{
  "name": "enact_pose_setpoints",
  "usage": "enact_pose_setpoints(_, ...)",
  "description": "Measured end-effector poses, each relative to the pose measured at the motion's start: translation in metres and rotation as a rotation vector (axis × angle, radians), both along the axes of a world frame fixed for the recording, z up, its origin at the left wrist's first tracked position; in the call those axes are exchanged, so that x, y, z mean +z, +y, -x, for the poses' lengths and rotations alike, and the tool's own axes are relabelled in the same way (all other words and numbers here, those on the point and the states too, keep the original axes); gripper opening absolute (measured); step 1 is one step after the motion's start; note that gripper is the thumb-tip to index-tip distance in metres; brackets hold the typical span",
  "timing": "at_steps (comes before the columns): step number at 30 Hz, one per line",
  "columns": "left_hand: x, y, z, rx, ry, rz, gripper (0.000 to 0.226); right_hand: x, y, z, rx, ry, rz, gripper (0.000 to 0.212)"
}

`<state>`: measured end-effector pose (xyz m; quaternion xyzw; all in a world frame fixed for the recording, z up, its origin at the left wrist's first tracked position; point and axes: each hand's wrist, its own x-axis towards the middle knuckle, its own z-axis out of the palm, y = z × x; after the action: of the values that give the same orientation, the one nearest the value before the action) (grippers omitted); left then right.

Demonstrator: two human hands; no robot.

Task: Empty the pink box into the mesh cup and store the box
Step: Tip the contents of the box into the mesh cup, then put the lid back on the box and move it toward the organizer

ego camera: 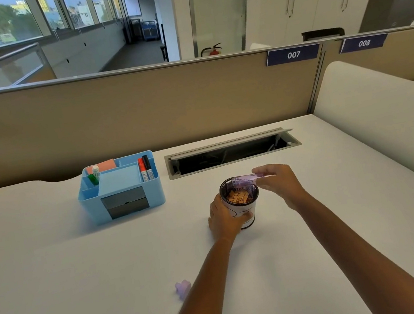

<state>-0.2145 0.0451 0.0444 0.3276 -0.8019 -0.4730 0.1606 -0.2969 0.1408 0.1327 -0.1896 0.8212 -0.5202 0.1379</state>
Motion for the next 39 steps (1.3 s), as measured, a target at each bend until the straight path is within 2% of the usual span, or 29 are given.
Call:
enact_pose_setpoints(3, 0.000, -0.001, -0.003, -0.014, -0.022, -0.044, 0.088, -0.002, 0.003, -0.002, -0.046, -0.160, 0.065, 0.030)
enact_pose_setpoints(7, 0.000, -0.001, -0.007, -0.008, -0.004, -0.100, 0.083, -0.004, 0.004, -0.003, -0.075, -0.203, 0.092, 0.029)
enact_pose_setpoints(12, 0.004, 0.000, -0.009, -0.009, 0.031, -0.082, 0.076, 0.000, 0.002, -0.008, -0.029, 0.342, -0.203, 0.029)
enact_pose_setpoints(18, 0.007, 0.001, -0.009, -0.004, 0.009, -0.082, 0.076, 0.011, -0.004, -0.010, -0.007, 0.388, -0.261, 0.031)
enact_pose_setpoints(20, 0.008, 0.000, -0.010, -0.010, -0.012, -0.095, 0.076, 0.013, -0.003, -0.011, -0.026, 0.374, -0.200, 0.029)
enact_pose_setpoints(23, 0.009, -0.001, -0.013, -0.006, -0.032, -0.134, 0.080, 0.012, 0.001, -0.013, -0.062, 0.249, -0.031, 0.027)
enact_pose_setpoints(27, 0.012, 0.002, -0.017, 0.037, -0.003, -0.156, 0.079, 0.007, 0.003, -0.026, -0.118, -0.237, 0.288, 0.025)
enact_pose_setpoints(30, 0.019, 0.008, -0.022, 0.129, 0.128, -0.149, 0.065, 0.001, 0.006, -0.041, -0.060, -0.558, 0.542, 0.025)
enact_pose_setpoints(34, 0.029, 0.016, -0.037, 0.242, 0.337, -0.194, 0.037, -0.009, 0.000, -0.059, 0.044, -0.712, 0.639, 0.023)
enact_pose_setpoints(37, 0.036, 0.017, -0.045, 0.264, 0.373, -0.340, 0.037, -0.019, -0.011, -0.074, 0.050, -0.768, 0.645, 0.025)
enact_pose_setpoints(39, 0.035, 0.014, -0.049, 0.258, 0.360, -0.357, 0.039, -0.024, -0.017, -0.082, 0.069, -0.796, 0.655, 0.022)
